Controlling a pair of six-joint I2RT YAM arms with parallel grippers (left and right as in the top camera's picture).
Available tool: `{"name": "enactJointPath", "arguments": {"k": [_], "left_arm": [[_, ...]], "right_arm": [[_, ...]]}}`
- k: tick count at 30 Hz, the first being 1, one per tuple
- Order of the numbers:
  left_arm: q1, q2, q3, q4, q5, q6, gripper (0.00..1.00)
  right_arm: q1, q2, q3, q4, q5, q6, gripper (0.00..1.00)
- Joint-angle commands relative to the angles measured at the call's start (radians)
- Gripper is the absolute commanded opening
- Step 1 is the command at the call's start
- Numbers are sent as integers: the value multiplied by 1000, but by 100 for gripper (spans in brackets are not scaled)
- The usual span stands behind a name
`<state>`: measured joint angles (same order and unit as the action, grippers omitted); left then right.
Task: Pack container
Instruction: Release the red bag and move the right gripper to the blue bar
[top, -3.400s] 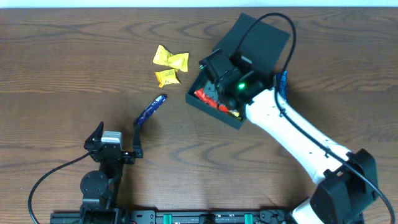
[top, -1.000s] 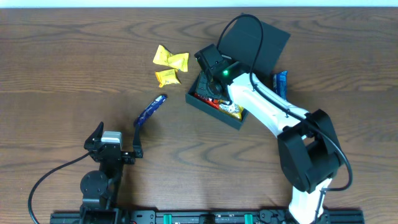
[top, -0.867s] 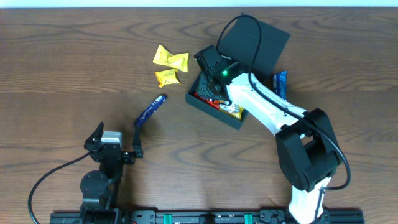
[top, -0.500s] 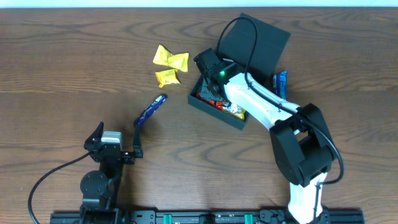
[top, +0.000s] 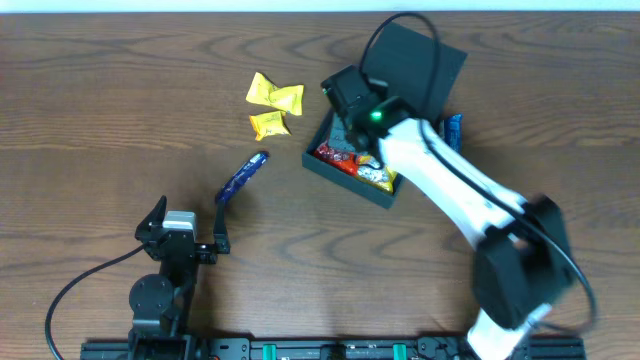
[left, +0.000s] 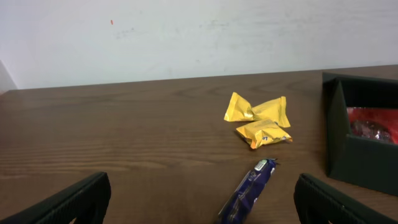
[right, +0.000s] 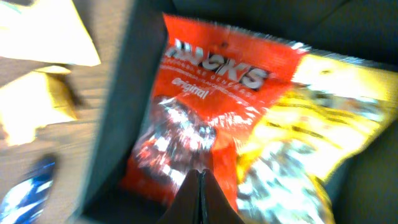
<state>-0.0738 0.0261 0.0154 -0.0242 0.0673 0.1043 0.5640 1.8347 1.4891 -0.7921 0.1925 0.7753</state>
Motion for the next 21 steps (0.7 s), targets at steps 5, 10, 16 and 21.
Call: {"name": "enactJointPath", "arguments": {"k": [5,10,16,21], "left_arm": [[-2,-2,-11,-47,1,-4,95],[-2,-2,-11,-47,1,-3,95],[-2,-2,-11,-47,1,-3,95],[-2,-2,-11,-47,1,-4,95]], "right_arm": [[15,-180,-1,-146,82,-79,1],[16,-255,-31,-221,123,-25,1],[16,-432,-219,-190,142,-82,1],[15,-590,-359,-159,70,-299,46]]}}
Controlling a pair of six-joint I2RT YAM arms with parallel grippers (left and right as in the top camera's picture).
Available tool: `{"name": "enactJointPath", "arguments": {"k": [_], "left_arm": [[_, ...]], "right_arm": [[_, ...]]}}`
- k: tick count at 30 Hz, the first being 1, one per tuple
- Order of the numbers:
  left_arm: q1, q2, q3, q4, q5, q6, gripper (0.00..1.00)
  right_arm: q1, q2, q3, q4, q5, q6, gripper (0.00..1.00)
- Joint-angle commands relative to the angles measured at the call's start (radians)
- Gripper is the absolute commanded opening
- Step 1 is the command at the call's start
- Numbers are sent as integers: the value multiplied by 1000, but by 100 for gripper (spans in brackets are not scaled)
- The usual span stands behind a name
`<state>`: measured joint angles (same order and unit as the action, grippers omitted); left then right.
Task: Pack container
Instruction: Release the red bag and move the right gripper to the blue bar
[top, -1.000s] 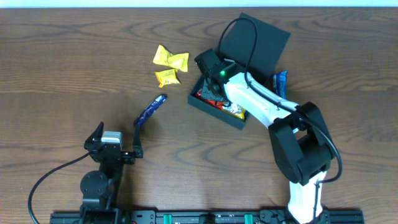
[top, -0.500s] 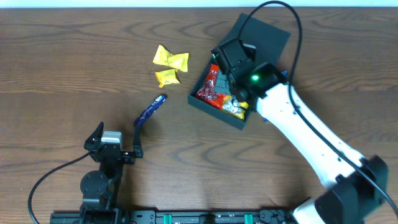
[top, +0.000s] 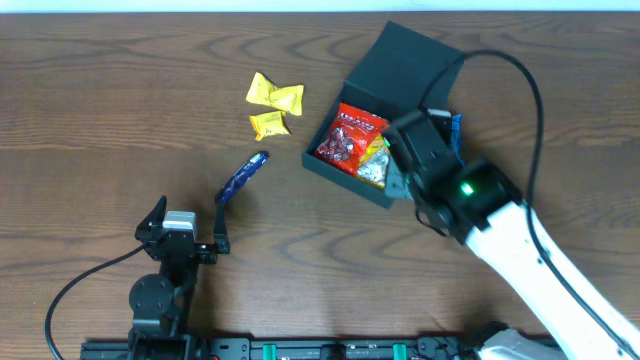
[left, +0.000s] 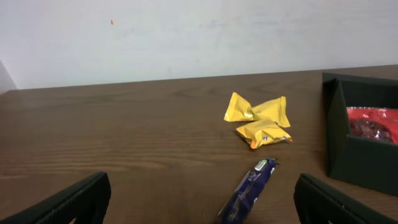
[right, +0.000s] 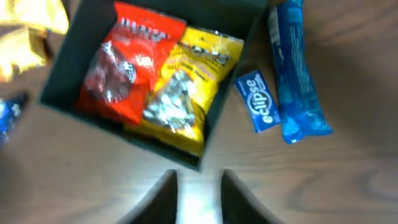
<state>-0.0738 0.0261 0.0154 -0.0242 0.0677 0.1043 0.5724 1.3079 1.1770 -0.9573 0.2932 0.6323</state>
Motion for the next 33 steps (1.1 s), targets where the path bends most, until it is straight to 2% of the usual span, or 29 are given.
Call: {"name": "enactJointPath", "arguments": {"k": [1,6,11,13,16,19,22,26,30,33], "left_arm": [[-2,-2,-11,-47,1,-4,95],[-2,-2,-11,-47,1,-4,95],[-2,-2,-11,-47,1,-4,95],[-2,-2,-11,-46,1,-3,95],[-2,-2,-11,-47,1,-3,95],[-2,-2,-11,-47,1,-4,95],[-2,-2,-11,-47,1,-3,95],[-2,-2,-11,-47,1,-4,95],[-2,-2,-11,-47,1,-3,95],[-2,-2,-11,-47,1,-3,95]], "right_arm": [[7,-89,-64,5,-40,-200,56],[-9,-180,-100,-23,-43,-367,99],[-84,-165,-100,-37,-52,-491,99],[-160,-138,-100,-55,-204,-671,99],[-242,-98,-100,-49,-323,-824,99],[-332,-21,-100,-26,-354,-856,99],[-407,68,-100,24,-486,-896,99],[-470,153,-100,69,-521,-857,99],[-551,164,-100,116,-503,-597,99],[-587,164,-100,120,-492,-589,99]]}}
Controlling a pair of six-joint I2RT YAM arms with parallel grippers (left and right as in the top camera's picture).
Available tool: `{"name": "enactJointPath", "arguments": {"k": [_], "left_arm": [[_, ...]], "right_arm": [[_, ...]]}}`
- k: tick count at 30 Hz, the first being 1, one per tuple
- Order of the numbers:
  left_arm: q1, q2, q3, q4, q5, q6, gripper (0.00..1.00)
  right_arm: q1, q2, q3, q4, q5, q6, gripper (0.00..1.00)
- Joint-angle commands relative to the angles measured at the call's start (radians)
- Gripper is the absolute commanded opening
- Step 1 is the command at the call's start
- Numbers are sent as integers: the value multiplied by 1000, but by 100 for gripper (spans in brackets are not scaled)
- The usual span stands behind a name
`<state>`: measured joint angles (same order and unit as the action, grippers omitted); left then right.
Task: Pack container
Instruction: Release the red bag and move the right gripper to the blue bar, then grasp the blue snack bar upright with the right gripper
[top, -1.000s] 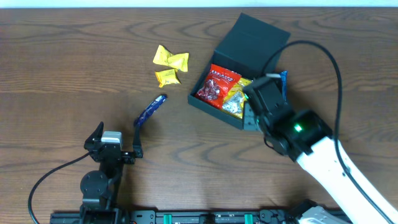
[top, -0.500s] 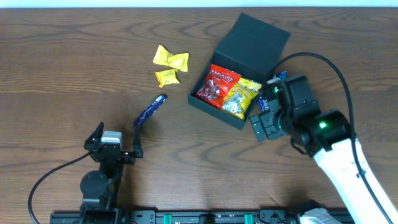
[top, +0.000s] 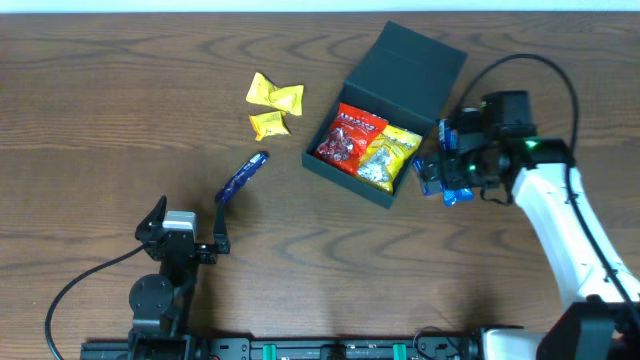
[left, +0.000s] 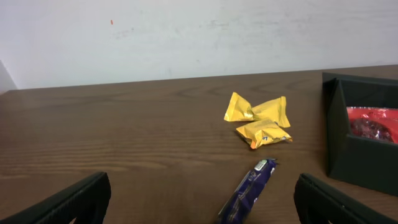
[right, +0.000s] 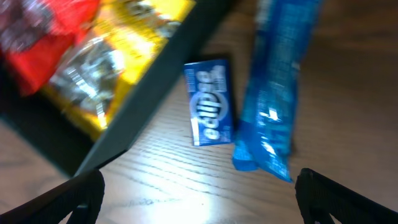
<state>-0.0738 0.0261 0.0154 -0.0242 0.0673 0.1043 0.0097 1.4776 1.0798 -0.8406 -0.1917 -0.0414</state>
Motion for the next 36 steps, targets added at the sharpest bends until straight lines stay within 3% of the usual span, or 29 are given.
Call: {"name": "enactJointPath", "arguments": {"k": [1,5,14,26,36], "left_arm": [[-2,-2,-11,-47,1,-4,95],[-2,-2,-11,-47,1,-4,95],[-2,-2,-11,-47,1,-3,95],[-2,-2,-11,-47,1,-4,95],[-2,-2,-11,-47,1,-4,95]], "right_arm": [[-35,-6,-3,8,24,76,99],[-62,-6,-3,51,53,-74,99],[-95,107,-3,108,-45,-132,99],[-109,249,-3,257,-6,-124,99],[-80,282,-3,321,46,-56,92]]}}
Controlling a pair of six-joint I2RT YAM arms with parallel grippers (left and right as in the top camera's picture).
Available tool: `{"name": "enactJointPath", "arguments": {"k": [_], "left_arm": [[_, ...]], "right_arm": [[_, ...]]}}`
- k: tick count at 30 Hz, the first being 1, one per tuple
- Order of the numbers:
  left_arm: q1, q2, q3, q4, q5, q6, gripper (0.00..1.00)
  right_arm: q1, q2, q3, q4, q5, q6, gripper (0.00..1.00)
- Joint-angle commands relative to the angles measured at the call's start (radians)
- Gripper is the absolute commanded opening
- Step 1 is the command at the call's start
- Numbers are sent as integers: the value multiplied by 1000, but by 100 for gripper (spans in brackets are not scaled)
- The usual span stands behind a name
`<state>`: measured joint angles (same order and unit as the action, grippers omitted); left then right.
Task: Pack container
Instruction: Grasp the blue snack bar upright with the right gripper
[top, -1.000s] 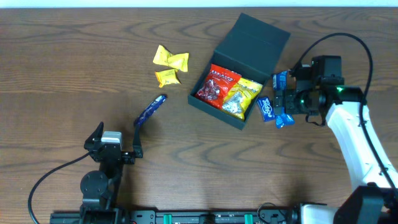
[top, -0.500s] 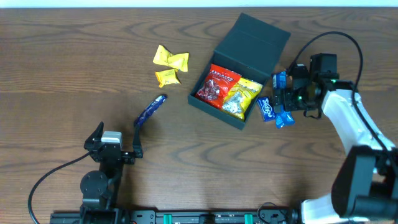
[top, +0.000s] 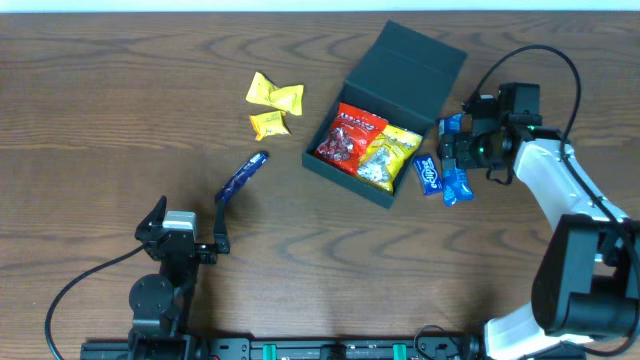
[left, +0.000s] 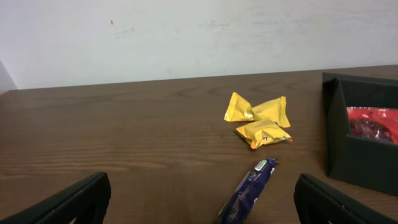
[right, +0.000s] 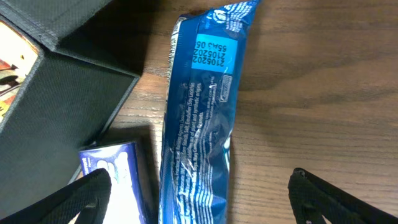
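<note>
The open black box (top: 350, 170) holds a red snack bag (top: 345, 137) and a yellow one (top: 390, 155). Right of it lie a long blue packet (right: 200, 124) and a blue gum pack (right: 118, 180); both also show from overhead, the packet (top: 455, 178) and the gum pack (top: 430, 176). My right gripper (right: 202, 208) is open close above the blue packet, its fingers (right: 84, 199) straddling it. Two yellow packets (left: 258, 118) and a purple bar (left: 247, 190) lie left of the box. My left gripper (left: 202, 211) rests open near the front edge, short of the purple bar.
The box's lid (top: 410, 60) stands folded back behind it. The box wall (right: 68, 106) sits just left of the blue packet. My right arm's cable (top: 545, 60) loops over the table's right side. Bare wood (top: 120, 110) lies to the left.
My right gripper has shifted from over the gum pack and the packet's end to close above the blue packet's middle, still open. The gum pack now shows uncovered from overhead. The left arm is unchanged.
My right gripper was shut low inside the box over the red bag. Then it was above the box's front right side, jaws slightly apart. Then it stood open over the gum pack and blue packet, and now sits close over the packet. The left arm stayed still.
</note>
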<state>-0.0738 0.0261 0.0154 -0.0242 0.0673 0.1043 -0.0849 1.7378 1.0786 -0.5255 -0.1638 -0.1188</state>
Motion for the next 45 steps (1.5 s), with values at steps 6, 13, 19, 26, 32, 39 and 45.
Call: {"name": "enactJointPath", "arguments": {"k": [6,13,19,26,32,39,45], "left_arm": [[-2,-2,-11,-47,1,-4,95],[-2,-2,-11,-46,1,-4,95],[-2,-2,-11,-47,1,-4,95],[-2,-2,-11,-47,1,-3,95],[-2,-2,-11,-47,1,-4,95],[-2,-2,-11,-47,1,-4,95],[-2,-2,-11,-47,1,-3,95]], "right_arm": [[-2,22,-2,51,32,28,91],[-4,30,-2,97,37,24,91],[-4,68,-2,118,38,17,91],[-3,108,-2,119,37,17,90],[-3,109,-2,130,32,17,89],[5,110,-2,143,25,30,77],[8,115,-3,145,26,36,70]]}}
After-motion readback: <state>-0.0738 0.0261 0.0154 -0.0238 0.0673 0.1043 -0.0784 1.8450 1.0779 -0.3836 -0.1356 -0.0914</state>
